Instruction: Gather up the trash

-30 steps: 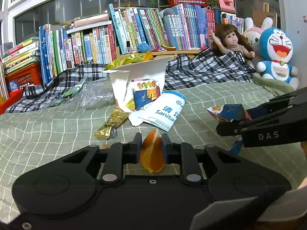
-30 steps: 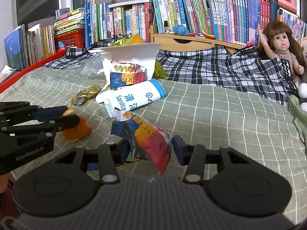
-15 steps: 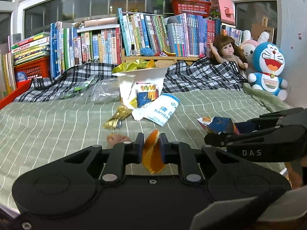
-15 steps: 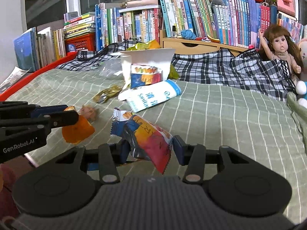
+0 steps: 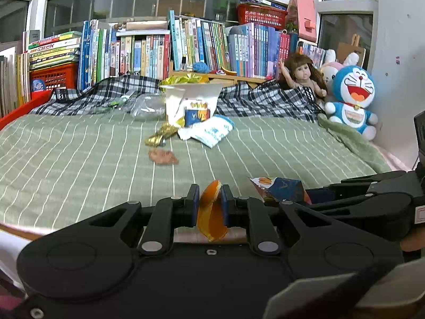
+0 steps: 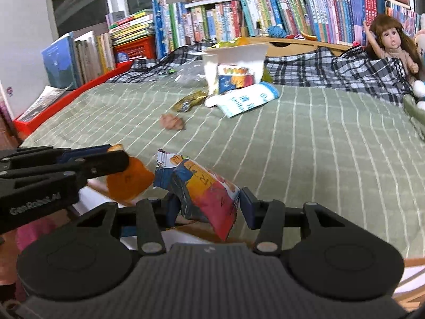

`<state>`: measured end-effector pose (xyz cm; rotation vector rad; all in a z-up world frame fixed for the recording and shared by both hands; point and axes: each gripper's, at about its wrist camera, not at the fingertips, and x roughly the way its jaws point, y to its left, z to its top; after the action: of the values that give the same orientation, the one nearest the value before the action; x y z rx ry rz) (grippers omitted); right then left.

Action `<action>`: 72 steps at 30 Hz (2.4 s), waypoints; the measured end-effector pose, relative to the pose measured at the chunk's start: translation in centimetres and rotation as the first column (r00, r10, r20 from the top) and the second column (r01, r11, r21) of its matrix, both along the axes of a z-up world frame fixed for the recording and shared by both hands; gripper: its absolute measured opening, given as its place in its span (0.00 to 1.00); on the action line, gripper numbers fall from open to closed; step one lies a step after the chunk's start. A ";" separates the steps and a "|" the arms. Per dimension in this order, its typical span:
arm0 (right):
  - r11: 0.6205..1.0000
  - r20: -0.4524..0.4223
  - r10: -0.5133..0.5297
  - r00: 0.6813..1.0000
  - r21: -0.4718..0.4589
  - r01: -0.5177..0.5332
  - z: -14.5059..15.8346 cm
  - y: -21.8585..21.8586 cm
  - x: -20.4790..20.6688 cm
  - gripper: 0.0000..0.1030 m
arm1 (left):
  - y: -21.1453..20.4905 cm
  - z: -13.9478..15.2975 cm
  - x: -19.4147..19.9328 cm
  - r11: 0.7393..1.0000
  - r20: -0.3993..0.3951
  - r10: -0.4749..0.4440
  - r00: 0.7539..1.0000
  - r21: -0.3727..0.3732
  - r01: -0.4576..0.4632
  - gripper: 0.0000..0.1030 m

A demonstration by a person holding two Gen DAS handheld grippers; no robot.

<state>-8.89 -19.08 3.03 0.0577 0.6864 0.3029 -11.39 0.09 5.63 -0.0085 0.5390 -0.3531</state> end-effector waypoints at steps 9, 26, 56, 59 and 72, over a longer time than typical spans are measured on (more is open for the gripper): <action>0.999 -0.020 0.035 0.999 0.014 -0.034 -1.2 1.2 -3.3 0.51 | 1.4 -2.6 -2.6 0.999 -0.100 0.026 0.995 -0.027 -0.029 0.15; 0.998 -0.201 0.055 0.978 -0.026 -0.061 -7.5 3.0 -5.7 0.51 | 1.6 -9.5 -3.5 0.997 -0.343 0.078 0.936 0.020 -0.076 0.15; 0.998 -0.406 0.032 0.913 -0.030 -0.049 -14.9 3.6 -4.4 0.57 | 0.0 -16.2 -2.0 0.989 -0.518 0.113 0.848 0.137 -0.048 0.17; 0.998 -0.405 0.033 0.914 -0.027 -0.048 -14.9 3.6 -4.4 0.64 | 0.0 -16.0 -2.1 0.988 -0.503 0.112 0.857 0.145 -0.044 0.17; 0.998 -0.339 0.055 0.939 -0.012 -0.062 -12.4 2.8 -5.0 0.75 | 0.0 -11.9 -2.9 0.986 -0.390 0.094 0.916 0.163 -0.032 0.52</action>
<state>-13.92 -16.27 -9.35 0.0686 1.0352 0.3461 -14.25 0.07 -6.28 0.0529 0.9668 -0.2451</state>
